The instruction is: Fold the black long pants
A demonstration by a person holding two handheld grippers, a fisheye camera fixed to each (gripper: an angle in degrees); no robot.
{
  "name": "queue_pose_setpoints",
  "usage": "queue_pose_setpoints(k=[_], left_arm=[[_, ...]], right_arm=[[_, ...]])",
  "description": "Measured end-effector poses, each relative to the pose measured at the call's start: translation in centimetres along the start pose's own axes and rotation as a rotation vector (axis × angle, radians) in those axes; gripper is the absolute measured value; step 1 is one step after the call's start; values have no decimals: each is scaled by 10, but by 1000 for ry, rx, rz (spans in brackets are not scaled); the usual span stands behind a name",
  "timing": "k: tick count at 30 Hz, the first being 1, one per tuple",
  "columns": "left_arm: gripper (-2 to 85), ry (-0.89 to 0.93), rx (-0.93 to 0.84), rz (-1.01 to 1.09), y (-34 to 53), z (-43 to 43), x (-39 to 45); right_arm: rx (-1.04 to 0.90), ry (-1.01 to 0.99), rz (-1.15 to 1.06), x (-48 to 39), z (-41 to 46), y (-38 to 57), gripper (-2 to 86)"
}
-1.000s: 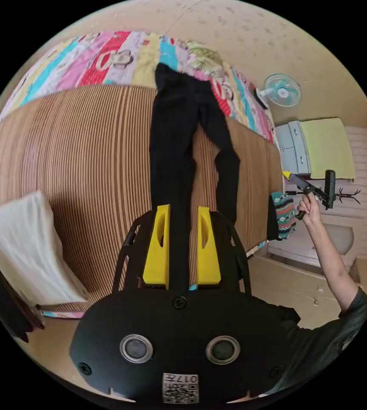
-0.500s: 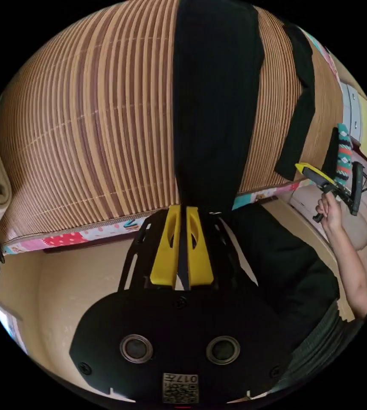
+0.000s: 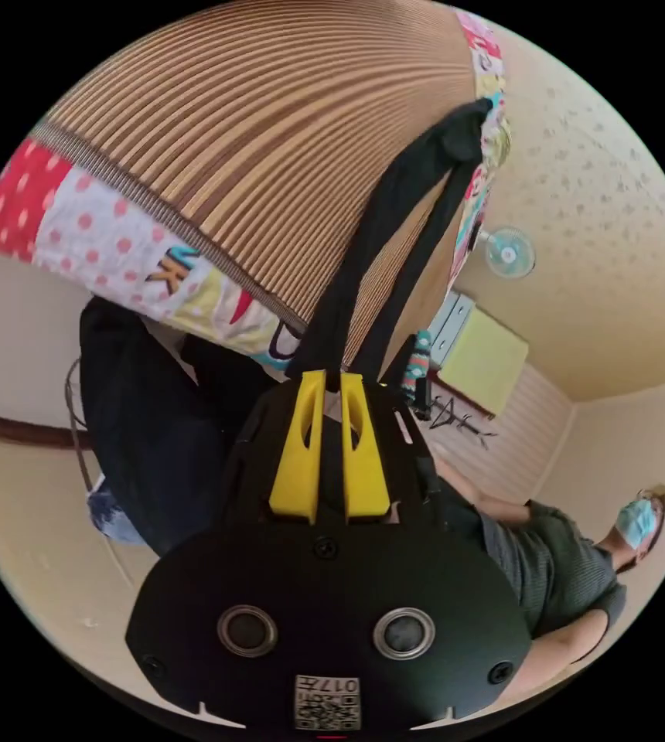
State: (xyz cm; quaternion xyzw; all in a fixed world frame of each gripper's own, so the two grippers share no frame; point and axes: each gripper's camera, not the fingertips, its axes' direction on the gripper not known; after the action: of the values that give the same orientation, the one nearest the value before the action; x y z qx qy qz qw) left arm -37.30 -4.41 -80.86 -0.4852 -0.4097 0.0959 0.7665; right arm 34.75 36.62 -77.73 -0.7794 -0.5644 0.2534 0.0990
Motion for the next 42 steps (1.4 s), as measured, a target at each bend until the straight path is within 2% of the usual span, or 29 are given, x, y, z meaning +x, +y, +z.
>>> queue_pose_setpoints(k=[2, 4, 5, 8, 10, 13, 15, 17, 19, 22, 24, 26, 28, 31, 33, 36, 38, 40, 42], left_arm=[[84, -119, 95, -56, 12, -14, 6], [94, -263, 177, 22, 23, -20, 43], [94, -271, 165, 62, 23, -15, 54], [93, -371, 30, 298, 20, 31, 126], [92, -587, 4, 531, 31, 82, 199], [100, -603, -157, 736, 33, 156, 261], [118, -614, -218, 787, 29, 191, 281], [135, -710, -280, 841, 25, 224, 289], [136, -922, -359, 827, 16, 261, 280], [104, -1039, -425, 814, 17, 279, 264], [63, -1033, -434, 831, 23, 278, 258], [9, -952, -418, 819, 28, 269, 252], [-3, -729, -418, 806, 29, 249, 245], [-8, -586, -384, 757, 25, 223, 236], [-8, -584, -373, 742, 25, 212, 231], [-9, -557, -365, 717, 25, 197, 219], [-9, -514, -352, 695, 25, 187, 211], [-9, -454, -321, 675, 25, 174, 197], [-9, -415, -299, 664, 26, 166, 184]], right_arm=[[-34, -27, -57, -5, -22, 5, 31], [-54, 14, -114, -17, -38, 11, 31], [-69, 32, -157, -27, -47, 15, 31], [-87, 14, -319, -63, -67, 31, 30], [-91, 7, -417, -86, -76, 42, 29], [-113, 30, -572, -123, -88, 59, 29], [-142, 89, -688, -145, -92, 69, 28], [-184, 163, -801, -166, -96, 79, 27], [-207, 176, -840, -176, -99, 82, 26], [-220, 155, -871, -188, -105, 88, 24], [-246, 172, -867, -189, -106, 91, 22], [-319, 174, -872, -183, -109, 96, 19], [-409, 179, -870, -170, -116, 96, 16], [-480, 276, -796, -140, -142, 78, 17], [-452, 275, -734, -127, -171, 53, 23], [-278, 166, -569, -111, -235, -20, 44], [-135, -21, -462, -106, -283, -93, 86], [-98, -102, -434, -112, -303, -149, 117], [-29, -66, -413, -127, -314, -198, 131]])
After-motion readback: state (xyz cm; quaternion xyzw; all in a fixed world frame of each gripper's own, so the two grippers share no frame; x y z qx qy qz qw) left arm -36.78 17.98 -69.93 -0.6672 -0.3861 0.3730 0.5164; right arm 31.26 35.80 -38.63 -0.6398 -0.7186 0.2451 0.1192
